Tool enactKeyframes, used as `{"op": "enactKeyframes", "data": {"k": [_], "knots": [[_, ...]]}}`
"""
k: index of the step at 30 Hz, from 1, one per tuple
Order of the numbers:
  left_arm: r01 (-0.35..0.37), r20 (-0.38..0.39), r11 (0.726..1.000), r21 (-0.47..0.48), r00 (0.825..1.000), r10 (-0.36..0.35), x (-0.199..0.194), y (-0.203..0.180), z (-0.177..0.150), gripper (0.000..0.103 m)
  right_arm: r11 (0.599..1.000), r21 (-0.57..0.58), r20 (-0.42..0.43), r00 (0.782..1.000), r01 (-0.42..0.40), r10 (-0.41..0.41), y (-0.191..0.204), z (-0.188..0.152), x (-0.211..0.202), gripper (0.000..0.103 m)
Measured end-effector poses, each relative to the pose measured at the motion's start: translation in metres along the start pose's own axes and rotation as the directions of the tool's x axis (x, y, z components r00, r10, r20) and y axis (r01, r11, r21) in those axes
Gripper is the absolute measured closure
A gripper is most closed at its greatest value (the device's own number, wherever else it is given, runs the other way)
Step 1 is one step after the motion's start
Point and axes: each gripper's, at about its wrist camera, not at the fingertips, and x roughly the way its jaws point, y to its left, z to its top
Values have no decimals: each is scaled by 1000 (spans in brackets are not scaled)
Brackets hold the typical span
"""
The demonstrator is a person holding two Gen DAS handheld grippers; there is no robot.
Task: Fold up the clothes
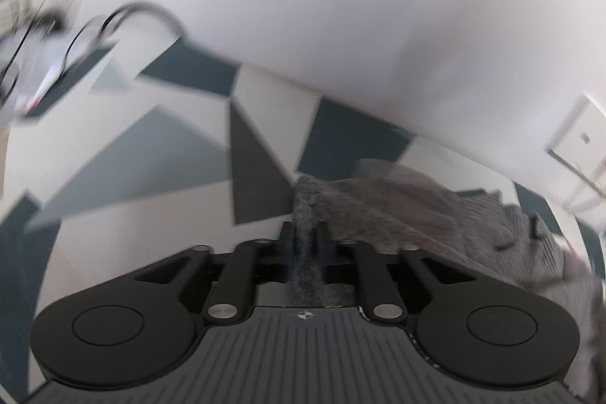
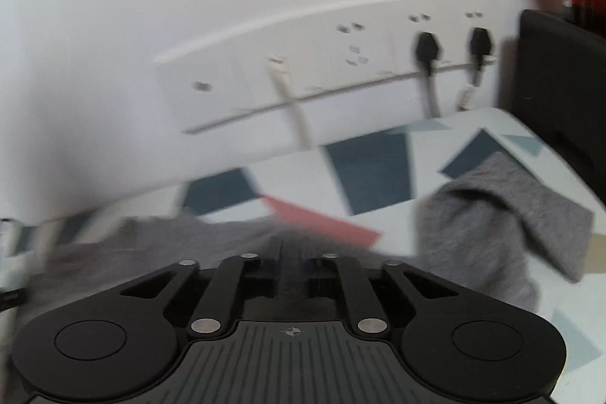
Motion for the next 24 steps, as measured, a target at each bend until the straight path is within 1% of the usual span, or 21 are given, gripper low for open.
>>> {"op": "enactKeyframes", "data": {"k": [2,3,4,7,10,11,12,14,15,16,18,19,20,21,22,24], "knots": [[-4,-1,1000,-29,1000,4,-3,5,2,46,999,47,-40,999,-16,18,-7,-3,3,79],[-13,1,1000,-19,1000,13,-7,5,2,42,997,66,-44,999,-27,30,-10,-7,0,75],[-21,4,1000,-8,1000,21,-10,5,2,41,996,79,-48,998,-33,37,-13,-11,-4,71],[22,2,999,25,1000,-22,-27,6,-1,41,990,134,-49,997,-51,58,-18,-22,-20,68],[67,12,992,103,998,-68,-47,5,-12,39,975,201,-65,992,-94,109,-20,-32,-27,68],[80,6,987,141,997,-81,-54,4,-18,36,971,208,-78,988,-117,136,-19,-35,-25,68],[92,0,980,179,996,-93,-62,3,-25,34,969,213,-91,985,-126,149,-18,-38,-23,67],[92,-11,961,260,996,-93,-72,2,-38,30,961,241,-101,982,-133,161,-16,-40,-17,66],[93,-21,947,307,996,-91,-75,0,-46,29,954,263,-90,981,-141,170,-16,-40,-15,65],[95,-31,930,354,996,-89,-78,-3,-55,28,947,285,-77,982,-146,175,-17,-39,-12,62],[89,-47,897,433,996,-76,-81,-7,-68,28,933,326,-56,982,-151,179,-18,-37,-7,62],[79,-55,889,450,997,-60,-78,-9,-71,28,930,335,-51,983,-150,177,-18,-35,-4,69],[70,-63,882,466,997,-46,-75,-10,-74,28,930,333,-56,982,-154,183,-17,-33,-2,80],[71,-75,886,458,996,-41,-72,-9,-75,28,930,330,-67,978,-163,195,-16,-30,0,95],[68,-85,893,444,996,-34,-68,-8,-74,28,929,327,-67,977,-172,204,-14,-28,0,96],[57,-86,905,422,996,-23,-63,-7,-71,27,930,307,-26,975,-203,221,-12,-20,-10,96]]}}
